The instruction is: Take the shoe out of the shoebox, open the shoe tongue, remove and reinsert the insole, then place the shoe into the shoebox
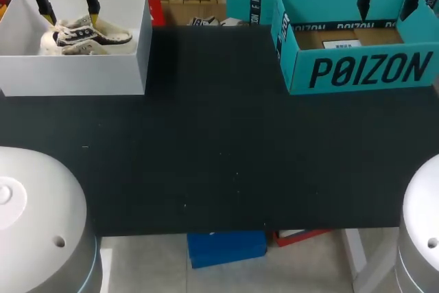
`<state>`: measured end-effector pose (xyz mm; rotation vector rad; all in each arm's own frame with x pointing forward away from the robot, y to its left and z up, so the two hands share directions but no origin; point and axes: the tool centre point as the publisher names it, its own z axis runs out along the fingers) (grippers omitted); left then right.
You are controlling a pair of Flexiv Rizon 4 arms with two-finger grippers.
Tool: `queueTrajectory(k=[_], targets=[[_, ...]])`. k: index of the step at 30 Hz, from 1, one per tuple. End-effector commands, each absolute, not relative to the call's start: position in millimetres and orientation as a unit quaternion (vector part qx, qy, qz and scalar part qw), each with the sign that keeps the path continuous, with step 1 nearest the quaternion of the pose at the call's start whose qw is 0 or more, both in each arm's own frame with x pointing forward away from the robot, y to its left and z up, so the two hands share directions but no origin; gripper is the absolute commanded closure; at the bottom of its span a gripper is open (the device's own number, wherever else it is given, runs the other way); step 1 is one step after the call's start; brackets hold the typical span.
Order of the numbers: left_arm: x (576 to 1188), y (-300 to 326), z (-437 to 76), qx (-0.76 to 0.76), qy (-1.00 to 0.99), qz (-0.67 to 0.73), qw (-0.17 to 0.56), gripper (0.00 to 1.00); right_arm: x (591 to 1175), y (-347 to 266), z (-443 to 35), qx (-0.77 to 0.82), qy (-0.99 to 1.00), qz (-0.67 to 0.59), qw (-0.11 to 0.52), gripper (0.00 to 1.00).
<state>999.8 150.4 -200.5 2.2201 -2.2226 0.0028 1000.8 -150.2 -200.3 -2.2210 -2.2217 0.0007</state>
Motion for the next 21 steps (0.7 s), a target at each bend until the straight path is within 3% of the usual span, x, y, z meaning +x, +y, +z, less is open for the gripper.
queueTrajectory(k=[1, 6, 21], targets=[[1004, 151, -199, 0.689, -0.724, -0.002, -0.009, 0.0, 1001, -150, -200, -0.707, -0.707, 0.0, 0.0, 0.0], [1014, 149, -196, 0.583, -0.81, -0.035, -0.056, 0.0, 1001, -150, -200, -0.707, -0.707, 0.0, 0.0, 0.0], [1035, 166, -193, 0.263, -0.962, 0.037, -0.061, 0.0, 1001, -150, -200, -0.707, -0.707, 0.0, 0.0, 0.0]])
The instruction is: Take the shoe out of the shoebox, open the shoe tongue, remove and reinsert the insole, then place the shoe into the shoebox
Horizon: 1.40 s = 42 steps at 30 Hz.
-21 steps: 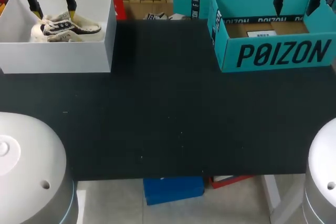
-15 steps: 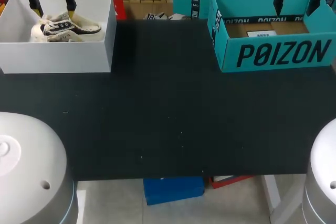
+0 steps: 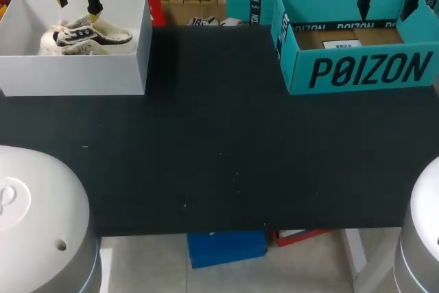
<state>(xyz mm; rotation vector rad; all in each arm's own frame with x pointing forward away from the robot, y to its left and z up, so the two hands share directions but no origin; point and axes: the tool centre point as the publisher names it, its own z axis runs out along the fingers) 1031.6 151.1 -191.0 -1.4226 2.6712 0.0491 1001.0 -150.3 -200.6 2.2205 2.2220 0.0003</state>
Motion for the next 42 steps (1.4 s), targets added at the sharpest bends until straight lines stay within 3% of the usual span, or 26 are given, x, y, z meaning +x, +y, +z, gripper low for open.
queueTrajectory(k=[1, 11, 24, 30, 42], targets=[[1039, 172, -194, -0.238, 0.968, -0.036, 0.066, 0.0, 1001, -150, -200, 0.707, 0.707, 0.0, 0.0, 0.0], [1059, 202, -211, -0.048, 0.998, -0.005, 0.048, 0.0, 1001, -150, -200, 0.707, 0.707, 0.0, 0.0, 0.0], [1085, 204, -235, 0.057, 0.996, 0.033, 0.068, 0.0, 1001, -150, -200, 0.707, 0.707, 0.0, 0.0, 0.0], [1093, 201, -241, 0.027, 0.993, 0.025, 0.116, 0.0, 1001, -150, -200, 0.707, 0.707, 0.0, 0.0, 0.0], [1093, 201, -241, 0.027, 0.993, 0.025, 0.116, 0.0, 1001, -150, -200, 0.707, 0.707, 0.0, 0.0, 0.0]])
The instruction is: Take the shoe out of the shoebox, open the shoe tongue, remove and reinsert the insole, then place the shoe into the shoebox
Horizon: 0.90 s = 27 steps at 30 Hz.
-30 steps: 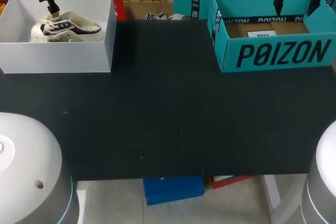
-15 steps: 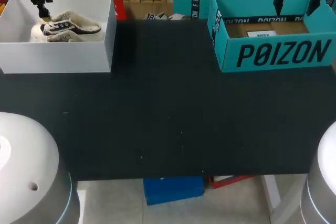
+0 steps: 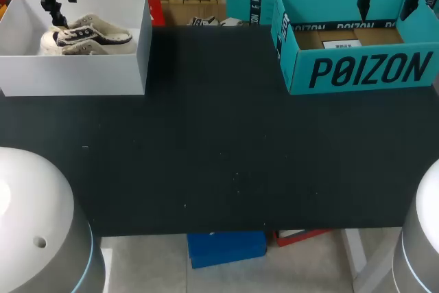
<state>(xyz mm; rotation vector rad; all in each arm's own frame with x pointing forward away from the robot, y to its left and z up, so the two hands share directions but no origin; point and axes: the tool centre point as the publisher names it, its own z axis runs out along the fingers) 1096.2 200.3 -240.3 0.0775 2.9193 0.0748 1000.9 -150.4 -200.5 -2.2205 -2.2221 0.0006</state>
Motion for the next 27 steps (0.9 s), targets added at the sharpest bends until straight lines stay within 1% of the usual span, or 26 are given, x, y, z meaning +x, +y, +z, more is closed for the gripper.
queueTrajectory(k=[1, 3, 4, 6, 8, 9, 26, 27], targets=[[1092, 199, -244, 0.024, 0.993, 0.025, 0.113, 0.0, 1001, -150, -200, -0.707, -0.707, 0.0, 0.0, 0.0], [1091, 196, -249, 0.027, 0.993, 0.024, 0.11, 0.39, 1001, -150, -200, -0.707, -0.707, 0.0, 0.0, 0.0], [1092, 195, -251, 0.019, 0.994, 0.02, 0.106, 0.51, 1001, -150, -200, -0.707, -0.707, 0.0, 0.0, 0.0], [1094, 195, -254, 0.015, 0.994, 0.017, 0.103, 0.48, 1001, -150, -200, -0.707, -0.707, 0.0, 0.0, 0.0], [1095, 195, -258, 0.014, 0.995, 0.016, 0.1, 0.07, 1001, -150, -200, -0.707, -0.707, 0.0, 0.0, 0.0], [1095, 196, -260, 0.014, 0.995, 0.016, 0.099, 0.0, 1001, -150, -200, -0.707, -0.707, 0.0, 0.0, 0.0], [1103, 191, -301, -0.002, 0.997, 0.024, 0.073, 0.0, 1001, -150, -200, -0.707, -0.707, 0.0, 0.0, 0.0], [1103, 191, -303, -0.004, 0.997, 0.026, 0.073, 0.02, 1001, -150, -200, -0.707, -0.707, 0.0, 0.0, 0.0]])
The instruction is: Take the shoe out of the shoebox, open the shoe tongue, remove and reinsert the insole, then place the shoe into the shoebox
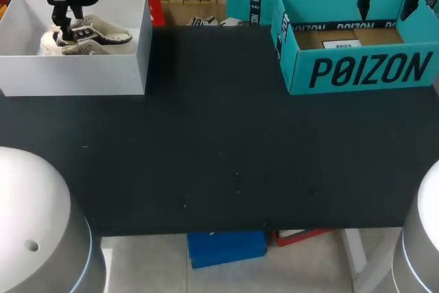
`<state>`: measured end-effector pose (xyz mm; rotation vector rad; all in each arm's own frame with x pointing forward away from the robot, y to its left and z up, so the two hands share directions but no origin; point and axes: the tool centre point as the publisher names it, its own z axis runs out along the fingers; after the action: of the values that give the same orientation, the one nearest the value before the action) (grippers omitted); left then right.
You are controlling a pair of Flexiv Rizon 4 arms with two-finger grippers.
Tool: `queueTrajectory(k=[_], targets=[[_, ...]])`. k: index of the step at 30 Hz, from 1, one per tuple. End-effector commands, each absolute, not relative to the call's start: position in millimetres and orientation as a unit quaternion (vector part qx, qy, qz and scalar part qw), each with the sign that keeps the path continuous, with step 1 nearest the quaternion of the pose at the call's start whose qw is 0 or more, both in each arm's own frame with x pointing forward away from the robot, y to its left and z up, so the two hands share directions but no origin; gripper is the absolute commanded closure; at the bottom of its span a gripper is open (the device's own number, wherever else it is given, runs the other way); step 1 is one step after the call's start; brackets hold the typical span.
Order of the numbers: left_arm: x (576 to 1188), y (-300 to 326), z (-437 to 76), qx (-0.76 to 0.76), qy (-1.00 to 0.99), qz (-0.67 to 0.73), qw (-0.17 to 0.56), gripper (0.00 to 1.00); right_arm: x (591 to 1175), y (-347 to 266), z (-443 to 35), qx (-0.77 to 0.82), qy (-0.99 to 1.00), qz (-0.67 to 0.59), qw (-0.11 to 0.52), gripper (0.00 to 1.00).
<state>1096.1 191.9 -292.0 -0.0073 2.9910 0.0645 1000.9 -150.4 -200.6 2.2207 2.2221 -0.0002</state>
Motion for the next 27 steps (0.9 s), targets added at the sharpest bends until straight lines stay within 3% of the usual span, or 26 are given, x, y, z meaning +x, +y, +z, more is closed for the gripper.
queueTrajectory(k=[1, 7, 8, 9, 13, 14, 27], targets=[[1104, 191, -306, -0.006, 0.997, 0.026, 0.071, 0.02, 1001, -150, -200, 0.707, 0.707, 0.0, 0.0, 0.0], [1110, 193, -323, -0.01, 0.998, 0.029, 0.063, 0.02, 1001, -150, -200, 0.707, 0.707, 0.0, 0.0, 0.0], [1111, 193, -326, -0.011, 0.998, 0.03, 0.061, 0.09, 1001, -150, -200, 0.707, 0.707, 0.0, 0.0, 0.0], [1112, 193, -328, -0.011, 0.998, 0.03, 0.06, 0.33, 1001, -150, -200, 0.707, 0.707, 0.0, 0.0, 0.0], [1119, 194, -337, -0.012, 0.998, 0.033, 0.056, 0.5, 1001, -150, -200, 0.707, 0.707, 0.0, 0.0, 0.0], [1121, 194, -339, -0.013, 0.998, 0.034, 0.055, 0.6, 1001, -150, -200, 0.707, 0.707, 0.0, 0.0, 0.0], [1128, 186, -364, 0.002, 0.998, 0.045, 0.043, 0.56, 1001, -150, -200, 0.707, 0.707, 0.0, 0.0, 0.0]])
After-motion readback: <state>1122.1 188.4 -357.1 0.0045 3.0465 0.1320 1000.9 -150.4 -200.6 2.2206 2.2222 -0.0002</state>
